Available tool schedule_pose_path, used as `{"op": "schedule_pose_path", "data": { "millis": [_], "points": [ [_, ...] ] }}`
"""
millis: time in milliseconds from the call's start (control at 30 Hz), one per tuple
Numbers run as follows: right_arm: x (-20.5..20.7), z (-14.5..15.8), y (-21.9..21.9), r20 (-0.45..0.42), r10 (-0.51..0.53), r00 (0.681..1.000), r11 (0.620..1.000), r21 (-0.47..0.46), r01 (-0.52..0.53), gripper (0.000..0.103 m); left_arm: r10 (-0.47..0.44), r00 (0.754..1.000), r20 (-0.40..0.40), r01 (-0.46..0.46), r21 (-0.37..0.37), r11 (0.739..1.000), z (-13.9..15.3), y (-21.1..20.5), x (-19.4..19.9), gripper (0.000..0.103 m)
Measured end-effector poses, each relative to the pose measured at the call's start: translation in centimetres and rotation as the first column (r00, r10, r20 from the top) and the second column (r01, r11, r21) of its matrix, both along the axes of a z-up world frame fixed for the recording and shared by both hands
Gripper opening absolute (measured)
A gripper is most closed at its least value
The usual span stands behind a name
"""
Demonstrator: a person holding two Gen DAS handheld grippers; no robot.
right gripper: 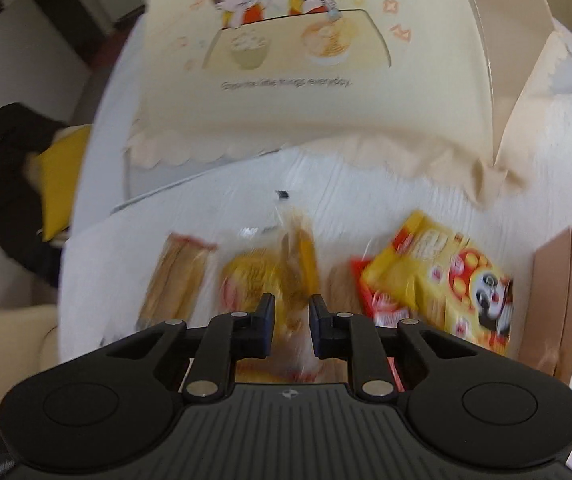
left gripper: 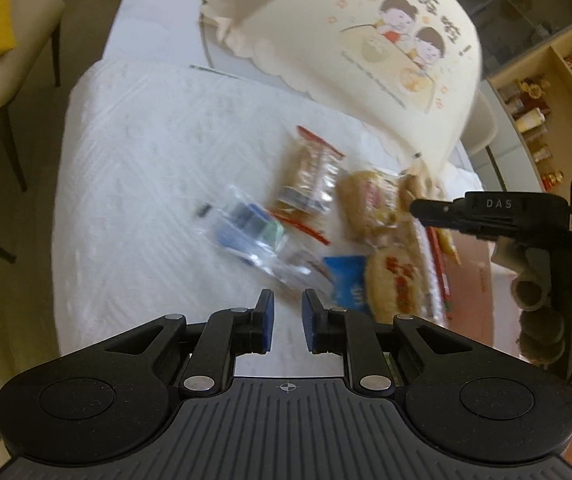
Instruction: Organize snacks
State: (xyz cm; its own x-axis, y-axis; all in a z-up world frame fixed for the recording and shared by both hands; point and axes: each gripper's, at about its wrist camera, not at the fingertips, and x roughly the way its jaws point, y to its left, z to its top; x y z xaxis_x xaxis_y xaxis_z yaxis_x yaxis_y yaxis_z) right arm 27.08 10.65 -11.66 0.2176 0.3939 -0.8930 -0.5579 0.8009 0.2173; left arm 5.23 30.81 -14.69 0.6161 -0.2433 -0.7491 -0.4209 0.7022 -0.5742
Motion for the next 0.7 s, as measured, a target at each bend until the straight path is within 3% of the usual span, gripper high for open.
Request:
{"op": "schedule_pose_path", "data": {
  "millis": [33,100,133,300,367,433,467,600,700],
  "points": [
    [-0.3,0.6,-0.1,0.048,0.017,0.999,1.0,-0.005,-0.017,0.02,-0.002,1.0,-0.001,0.002,0.007,1.0,0.2,-0.1,0.0,0.019],
    [0.0,1.7,0.2,0.085,0.021,0.996,1.0,0.017,-0.022,0.039,0.001,1.0,-0.011,-0.001,0.016,1.0,0.1,-0.2,0.1,0.019],
    [0.6,1.8,0.1,0.083,0.005,0.997,0.999,0.032,-0.007,0.042,0.007,1.0,-0.018,-0.007,0.014,1.0,-0.2,0.0,0.1,0.018],
    [5.3,-1.9,1.8,0.036,-0.086,0.996,0.996,0.009,0.085,0.044,0.06,0.997,-0.053,-0.061,-0.012,0.998,-1.7,1.0,0.0,0.019],
    [6.2,-3.6,3.4,0.017,-0.098,0.995,0.995,-0.012,0.098,0.04,0.074,0.995,-0.064,-0.076,-0.02,0.997,-2.0,1.5,-0.1,0.019],
    [5.6,-3.3,3.8,0.041,-0.087,0.995,0.996,-0.005,0.087,0.02,0.101,0.993,-0.063,-0.103,-0.021,0.995,-2.1,2.2,0.0,0.019],
    [5.2,-2.9,3.6,0.016,-0.069,0.998,0.997,0.02,0.068,0.016,0.12,0.991,-0.061,-0.121,-0.015,0.993,-2.2,2.6,0.0,0.019],
    [1.7,-1.6,1.8,-0.031,-0.005,1.0,0.998,0.061,0.007,0.016,0.203,0.978,-0.049,-0.203,0.0,0.979,-2.6,3.7,1.2,0.019],
    [-1.7,-1.5,-0.7,-0.1,0.011,0.995,0.996,0.091,-0.002,0.016,0.195,0.98,-0.034,-0.194,0.039,0.98,-2.7,3.4,3.0,0.019]
  ]
}}
